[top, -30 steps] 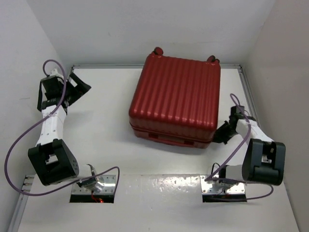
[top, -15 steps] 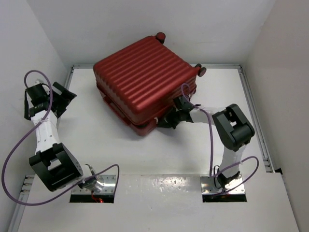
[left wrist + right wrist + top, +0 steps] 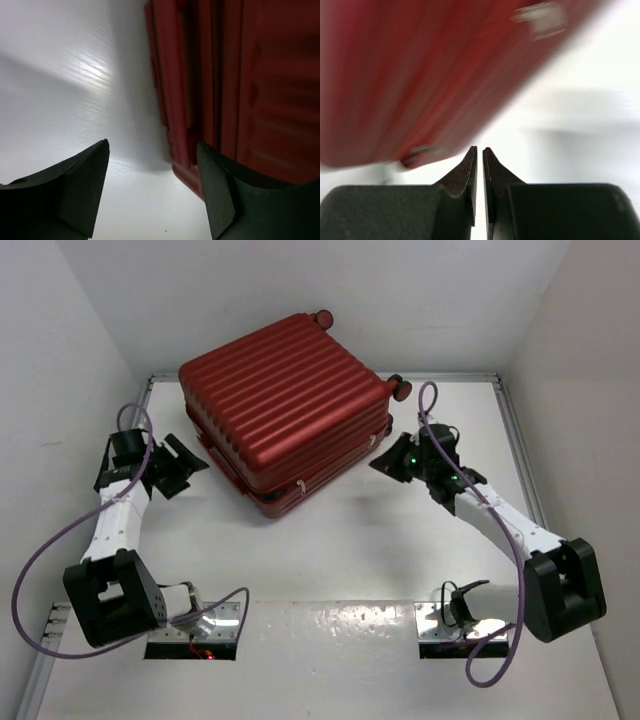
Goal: Pack the luggage
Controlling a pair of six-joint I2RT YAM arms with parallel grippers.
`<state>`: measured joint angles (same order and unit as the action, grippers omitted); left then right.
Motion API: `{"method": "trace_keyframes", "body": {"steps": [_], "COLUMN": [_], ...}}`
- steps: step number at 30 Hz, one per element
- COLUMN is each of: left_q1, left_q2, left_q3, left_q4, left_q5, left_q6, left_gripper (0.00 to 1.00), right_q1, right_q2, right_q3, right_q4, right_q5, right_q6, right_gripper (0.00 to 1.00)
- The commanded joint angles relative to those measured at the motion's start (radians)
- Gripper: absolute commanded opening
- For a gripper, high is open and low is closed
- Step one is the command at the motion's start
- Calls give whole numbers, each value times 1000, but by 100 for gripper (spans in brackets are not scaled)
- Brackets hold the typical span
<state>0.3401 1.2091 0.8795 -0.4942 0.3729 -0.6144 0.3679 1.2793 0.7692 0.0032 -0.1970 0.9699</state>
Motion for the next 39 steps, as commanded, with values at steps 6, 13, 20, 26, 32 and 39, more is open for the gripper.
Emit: {"method": "trace_keyframes", "body": {"steps": [6,13,20,26,32,39], "left_q1": [-186,-220,-282,-319,-351,-385], "left_q2": [156,323,429,481,503,526], "left_q3": [55,99,108,99,38,-11], "left_q4": [154,154,163,115,88,157], "left_q5": [-98,-124,-129,-216,-249,-150], "left_q6": [-73,-127,-169,-183,-263,-224], "left_gripper": [68,61,51,32,26,0], "right_q1": [-153,-227,-254,-268,-317,-327], "right_q2": [-47,-32,28,113,152,100], "right_q3": [-50,-16,-51,27,100,67], "right_q4": [-94,-94,82,167,147,146], "right_q5": [99,33,-90,-110,-119,-151], "right_q6": [-322,-398,-474,-536,-548,-579], "right_gripper": [10,16,39,48,50,50]}}
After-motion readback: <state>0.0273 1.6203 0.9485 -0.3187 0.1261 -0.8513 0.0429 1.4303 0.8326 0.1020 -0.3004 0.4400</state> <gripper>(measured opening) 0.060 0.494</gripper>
